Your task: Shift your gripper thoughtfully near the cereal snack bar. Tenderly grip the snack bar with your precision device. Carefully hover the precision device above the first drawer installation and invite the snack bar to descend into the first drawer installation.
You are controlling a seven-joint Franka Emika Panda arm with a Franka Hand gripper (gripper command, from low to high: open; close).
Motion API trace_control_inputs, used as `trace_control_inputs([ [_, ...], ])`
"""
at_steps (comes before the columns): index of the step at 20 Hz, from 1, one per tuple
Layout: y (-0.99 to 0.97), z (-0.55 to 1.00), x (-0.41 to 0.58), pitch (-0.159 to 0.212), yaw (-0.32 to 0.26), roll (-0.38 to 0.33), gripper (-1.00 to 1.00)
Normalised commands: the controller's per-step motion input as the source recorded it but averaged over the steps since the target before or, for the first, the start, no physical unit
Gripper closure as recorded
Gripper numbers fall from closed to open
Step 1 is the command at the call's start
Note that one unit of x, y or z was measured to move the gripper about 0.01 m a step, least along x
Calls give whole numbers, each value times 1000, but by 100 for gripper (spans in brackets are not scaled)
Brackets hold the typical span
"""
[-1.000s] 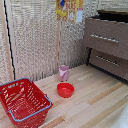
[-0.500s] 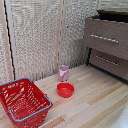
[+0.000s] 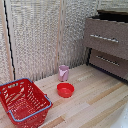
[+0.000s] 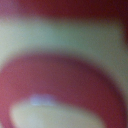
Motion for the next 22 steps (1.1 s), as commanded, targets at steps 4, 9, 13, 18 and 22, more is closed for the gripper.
trace_control_inputs([
  [4,-876,205,23,0,74,-20,100],
  [9,-887,147,35,0,75,-18,100],
  [13,-952,82,3,3,51,-17,100],
  [18,-806,-35,12,13,-41,-57,100],
  [22,-339,-219,29,0,-315,-46,100],
])
